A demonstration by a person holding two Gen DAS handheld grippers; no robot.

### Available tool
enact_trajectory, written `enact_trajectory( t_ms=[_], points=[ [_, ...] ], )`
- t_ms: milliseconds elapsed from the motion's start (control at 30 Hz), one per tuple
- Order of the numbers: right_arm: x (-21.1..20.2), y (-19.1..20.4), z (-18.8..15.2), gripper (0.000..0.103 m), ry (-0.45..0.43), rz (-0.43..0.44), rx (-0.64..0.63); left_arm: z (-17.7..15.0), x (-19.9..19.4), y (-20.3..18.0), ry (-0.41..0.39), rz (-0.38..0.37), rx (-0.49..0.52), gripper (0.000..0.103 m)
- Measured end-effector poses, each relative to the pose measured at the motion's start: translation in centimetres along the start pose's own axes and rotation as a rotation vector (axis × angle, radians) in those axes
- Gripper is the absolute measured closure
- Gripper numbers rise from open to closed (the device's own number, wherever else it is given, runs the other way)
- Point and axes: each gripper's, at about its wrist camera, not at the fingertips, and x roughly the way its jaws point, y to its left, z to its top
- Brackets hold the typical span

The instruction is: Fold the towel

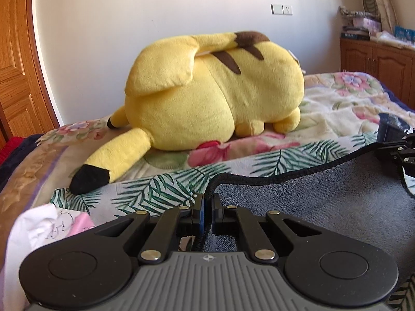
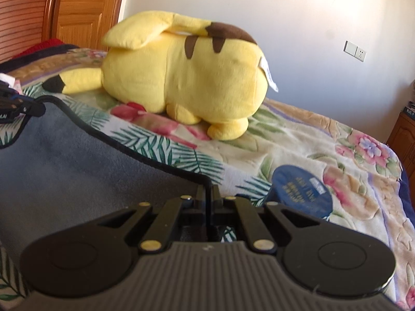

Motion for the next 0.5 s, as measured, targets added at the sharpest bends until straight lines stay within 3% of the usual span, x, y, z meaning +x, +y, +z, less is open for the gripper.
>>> enact_trajectory(
  t_ms=[200, 267, 333, 400, 500],
  points=[
    [0.8, -0.2, -0.7, 0.099, 0.017, 0.014, -0.003, -0.5, 0.9, 0.0, 0.021, 0.017, -0.017, 0.103],
    [0.9, -0.2, -0.8, 0.09, 0.024, 0.01, 0.002, -0.5, 1.0, 0.1, 0.03, 0.023, -0.024, 0.103],
    [0.8, -0.3, -0.8, 0.071, 0.025, 0.011, 0.01, -0.6, 0.8, 0.1, 0.027, 0.02, -0.026, 0.102],
    [0.4, -0.4, -0.9, 0.062, 0.022, 0.018, 0.02, -0.5, 0.4, 0.1, 0.028, 0.016, -0.025, 0.093],
    [-0.5, -0.3, -0.6, 0.059, 0.017, 0.016, 0.022, -0.3, -0.4, 0.1, 0.031, 0.008, -0.037, 0.081]
  ],
)
